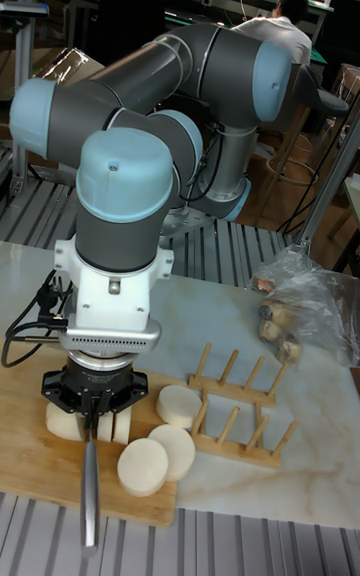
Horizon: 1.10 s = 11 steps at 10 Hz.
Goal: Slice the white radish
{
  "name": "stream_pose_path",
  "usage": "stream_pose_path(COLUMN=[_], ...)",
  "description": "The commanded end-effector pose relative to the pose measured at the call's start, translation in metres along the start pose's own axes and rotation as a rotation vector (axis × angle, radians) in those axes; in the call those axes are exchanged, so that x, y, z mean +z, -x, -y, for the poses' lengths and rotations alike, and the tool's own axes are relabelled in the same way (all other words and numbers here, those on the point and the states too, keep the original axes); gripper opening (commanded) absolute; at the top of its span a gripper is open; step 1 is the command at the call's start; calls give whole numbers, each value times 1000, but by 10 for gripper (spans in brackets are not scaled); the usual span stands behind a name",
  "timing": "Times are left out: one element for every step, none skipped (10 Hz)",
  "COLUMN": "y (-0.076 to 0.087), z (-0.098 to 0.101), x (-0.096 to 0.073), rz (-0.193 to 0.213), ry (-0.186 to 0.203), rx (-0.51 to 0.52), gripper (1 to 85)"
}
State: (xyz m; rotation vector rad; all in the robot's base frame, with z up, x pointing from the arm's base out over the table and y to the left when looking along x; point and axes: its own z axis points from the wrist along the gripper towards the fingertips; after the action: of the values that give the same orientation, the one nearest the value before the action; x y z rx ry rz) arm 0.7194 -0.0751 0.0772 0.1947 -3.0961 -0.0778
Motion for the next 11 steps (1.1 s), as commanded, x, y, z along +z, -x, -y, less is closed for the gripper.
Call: stream_pose_path(y=[-1,-1,-1,-1,-1,-1,0,0,1,1,1], z=[-3,-3,-3,-2,-2,-2,-2,-2,-3,-3,-4], x=[2,3,6,9,11,11,11,11,10,7,2], rz=[7,9,13,16,21,22,27,28,30,27,25], ry=[18,20,19,16,15,15,16,16,16,13,11], rx=[-7,-5,-5,-4,-4,-1,4,8,21,39,50], gripper=[140,140,140,140,140,137,130,120,97,40,13])
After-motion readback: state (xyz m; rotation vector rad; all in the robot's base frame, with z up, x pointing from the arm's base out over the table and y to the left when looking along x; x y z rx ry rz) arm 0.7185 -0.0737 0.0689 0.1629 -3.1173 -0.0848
